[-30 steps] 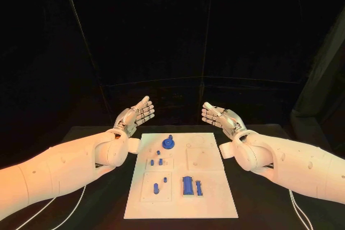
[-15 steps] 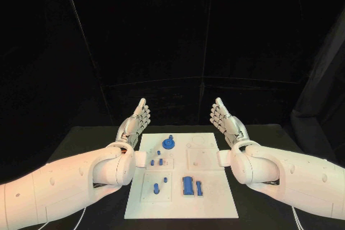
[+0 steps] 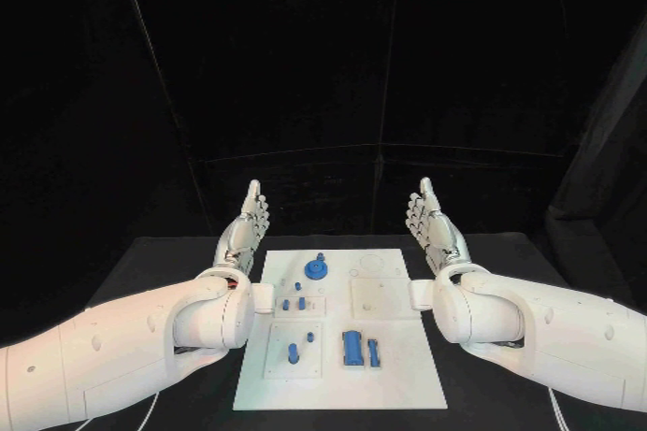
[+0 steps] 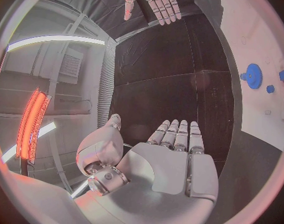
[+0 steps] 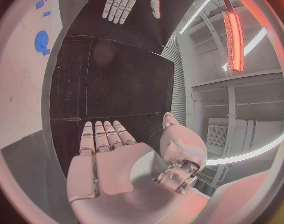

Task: Assemble the parts on the task board

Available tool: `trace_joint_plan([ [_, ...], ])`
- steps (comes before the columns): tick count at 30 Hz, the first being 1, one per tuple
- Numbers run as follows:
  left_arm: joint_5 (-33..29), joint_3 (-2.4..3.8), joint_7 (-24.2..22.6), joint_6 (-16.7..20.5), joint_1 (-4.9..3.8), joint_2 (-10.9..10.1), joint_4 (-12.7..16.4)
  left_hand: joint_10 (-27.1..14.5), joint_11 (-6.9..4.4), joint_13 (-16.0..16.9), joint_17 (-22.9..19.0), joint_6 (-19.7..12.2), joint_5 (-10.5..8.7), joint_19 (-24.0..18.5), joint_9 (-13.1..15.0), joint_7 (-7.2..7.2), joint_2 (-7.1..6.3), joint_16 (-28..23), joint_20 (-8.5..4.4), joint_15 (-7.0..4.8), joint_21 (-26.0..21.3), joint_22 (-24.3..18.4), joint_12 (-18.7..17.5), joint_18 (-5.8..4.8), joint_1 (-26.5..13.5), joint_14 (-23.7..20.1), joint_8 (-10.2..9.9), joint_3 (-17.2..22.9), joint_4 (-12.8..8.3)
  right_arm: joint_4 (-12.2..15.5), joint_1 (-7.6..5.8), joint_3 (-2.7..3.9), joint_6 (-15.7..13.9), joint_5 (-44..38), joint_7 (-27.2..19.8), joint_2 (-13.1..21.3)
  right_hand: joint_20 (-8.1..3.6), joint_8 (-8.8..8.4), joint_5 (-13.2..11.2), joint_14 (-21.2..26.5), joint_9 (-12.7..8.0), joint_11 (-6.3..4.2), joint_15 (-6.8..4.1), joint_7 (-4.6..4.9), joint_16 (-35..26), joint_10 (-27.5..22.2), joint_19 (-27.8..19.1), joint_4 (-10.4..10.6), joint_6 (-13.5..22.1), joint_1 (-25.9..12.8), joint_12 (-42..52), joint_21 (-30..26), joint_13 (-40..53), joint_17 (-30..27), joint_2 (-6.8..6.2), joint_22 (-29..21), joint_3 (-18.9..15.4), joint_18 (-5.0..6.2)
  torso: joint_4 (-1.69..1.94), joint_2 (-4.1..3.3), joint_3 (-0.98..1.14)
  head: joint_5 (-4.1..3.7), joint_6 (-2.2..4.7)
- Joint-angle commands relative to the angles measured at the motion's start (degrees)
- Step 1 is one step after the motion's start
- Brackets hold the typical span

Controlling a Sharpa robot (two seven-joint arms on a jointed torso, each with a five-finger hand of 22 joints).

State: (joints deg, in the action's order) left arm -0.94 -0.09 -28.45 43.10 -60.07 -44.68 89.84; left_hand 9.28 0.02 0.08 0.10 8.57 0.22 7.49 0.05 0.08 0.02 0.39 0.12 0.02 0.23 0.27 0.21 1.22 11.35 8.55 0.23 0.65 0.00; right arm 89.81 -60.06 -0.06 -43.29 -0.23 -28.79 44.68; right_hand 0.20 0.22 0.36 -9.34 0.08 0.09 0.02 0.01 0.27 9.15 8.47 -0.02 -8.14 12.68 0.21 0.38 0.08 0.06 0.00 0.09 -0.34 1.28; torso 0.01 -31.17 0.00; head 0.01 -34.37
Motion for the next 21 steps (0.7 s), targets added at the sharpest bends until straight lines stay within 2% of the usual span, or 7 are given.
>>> trace_joint_plan([
  [1, 0.9, 0.09, -1.3, 1.0, -0.09, 0.0, 0.1, -3.1, -0.02, -0.1, -0.1, -2.8, -0.22, -2.4, -0.1, -0.08, -0.02, -0.4, -0.12, -0.02, -0.2, -0.3, -0.2, -1.22, -3.7, -2.8, -0.2, -0.6, 0.0, 0.1, -0.10, 0.06, -0.8, 0.2, -1.0, 0.0, -0.20, -0.22, -0.4, 3.0, -0.1, -0.09, -0.02, -0.01, -0.3, -3.0, -2.7, 0.0, 2.7, -4.2, -0.2, -0.4, -0.1, -0.1, 0.00, -0.1, 0.3, -1.28, -0.01, -0.01, 0.00, -0.01, -0.01],
  [6, 0.9, 0.09, -1.3, 1.0, -0.09, 0.0, 0.1, -4.1, -0.02, -0.1, -0.1, -3.7, -0.22, -3.2, -0.1, -0.08, -0.02, -0.4, -0.12, -0.02, -0.2, -0.3, -0.2, -1.22, -5.0, -3.7, -0.2, -0.6, 0.0, 0.1, -0.10, 0.06, -0.8, 0.2, -1.0, 0.0, -0.20, -0.22, -0.4, 4.0, -0.1, -0.09, -0.02, -0.01, -0.3, -3.9, -3.6, 0.0, 3.5, -5.6, -0.2, -0.4, -0.1, -0.1, 0.00, -0.1, 0.3, -1.28, -0.01, -0.01, 0.00, -0.01, -0.01],
  [7, 0.9, 0.09, -1.3, 1.0, -0.09, 0.0, 0.1, -5.0, -0.02, -0.1, -0.1, -8.6, -0.22, -7.5, -0.1, -0.08, -0.02, -0.4, -0.12, -0.02, -0.2, -0.3, -0.2, -1.22, -6.1, -8.6, -0.2, -0.6, 0.0, 0.1, -0.10, 0.06, -0.8, 0.2, -1.0, 0.0, -0.20, -0.22, -0.4, 4.2, -0.1, -0.09, -0.02, -0.01, -0.3, -4.1, -3.8, 0.0, 3.7, -5.9, -0.2, -0.4, -0.1, -0.1, 0.00, -0.1, 0.3, -1.28, -0.01, -0.01, 0.00, -0.01, -0.01],
  [8, 0.9, 0.09, -1.3, 1.0, -0.09, 0.0, 0.1, -9.3, -0.02, -0.1, -0.1, -8.6, -0.22, -7.5, -0.1, -0.08, -0.02, -0.4, -0.12, -0.02, -0.2, -0.3, -0.2, -1.22, -7.0, -8.6, -0.2, -0.6, 0.0, 0.1, -0.10, 0.06, -0.8, 0.2, -1.0, 0.0, -0.20, -0.22, -0.4, 4.5, -0.1, -0.09, -0.02, -0.01, -0.3, -4.3, -3.9, 0.0, 3.7, -6.0, -0.2, -0.4, -0.1, -0.1, 0.00, -0.1, 0.3, -1.28, -0.01, -0.01, 0.00, -0.01, -0.01],
  [9, 0.9, 0.09, -1.3, 1.0, -0.09, 0.0, 0.1, -9.3, -0.02, -0.1, -0.1, -8.6, -0.22, -7.5, -0.1, -0.08, -0.02, -0.4, -0.12, -0.02, -0.2, -0.3, -0.2, -1.22, -11.4, -8.6, -0.2, -0.6, 0.0, 0.1, -0.10, 0.06, -0.8, 0.2, -1.0, 0.0, -0.20, -0.22, -0.4, 9.3, -0.1, -0.09, -0.02, -0.01, -0.3, -9.1, -8.5, 0.0, 8.1, -7.5, -0.2, -0.4, -0.1, -0.1, 0.00, -0.1, 0.3, -1.28, -0.01, -0.01, 0.00, -0.01, -0.01],
  [11, 0.9, 0.09, -1.3, 1.0, -0.09, 0.0, 0.1, -9.3, -0.02, -0.1, -0.1, -8.6, -0.22, -7.5, -0.1, -0.08, -0.02, -0.4, -0.12, -0.02, -0.2, -0.3, -0.2, -1.22, -11.4, -8.6, -0.2, -0.6, 0.0, 0.1, -0.10, 0.06, -0.8, 0.2, -1.0, 0.0, -0.20, -0.22, -0.4, 9.3, -0.1, -0.09, -0.02, -0.01, -0.3, -9.1, -8.5, 0.0, 8.1, -12.7, -0.2, -0.4, -0.1, -0.1, 0.00, -0.1, 0.3, -1.28, -0.01, -0.01, 0.00, -0.01, -0.01],
  [21, 0.9, 0.09, -1.3, 1.0, -0.09, 0.0, 0.1, -9.3, -0.02, -0.1, -0.1, -8.6, -0.22, -7.5, -0.1, -0.08, -0.02, -0.4, -0.12, -0.02, -0.2, -0.3, -0.2, -1.22, -11.4, -8.6, -0.2, -0.6, 0.0, 0.1, -0.10, 0.06, -0.8, 0.2, -1.0, 0.0, -0.20, -0.22, -0.4, 9.3, -0.1, -0.09, -0.02, -0.01, -0.3, -9.1, -8.5, 0.0, 8.1, -12.7, -0.2, -0.4, -0.1, -0.1, 0.00, -0.1, 0.3, -1.28, -0.01, -0.01, 0.00, -0.01, -0.01],
])
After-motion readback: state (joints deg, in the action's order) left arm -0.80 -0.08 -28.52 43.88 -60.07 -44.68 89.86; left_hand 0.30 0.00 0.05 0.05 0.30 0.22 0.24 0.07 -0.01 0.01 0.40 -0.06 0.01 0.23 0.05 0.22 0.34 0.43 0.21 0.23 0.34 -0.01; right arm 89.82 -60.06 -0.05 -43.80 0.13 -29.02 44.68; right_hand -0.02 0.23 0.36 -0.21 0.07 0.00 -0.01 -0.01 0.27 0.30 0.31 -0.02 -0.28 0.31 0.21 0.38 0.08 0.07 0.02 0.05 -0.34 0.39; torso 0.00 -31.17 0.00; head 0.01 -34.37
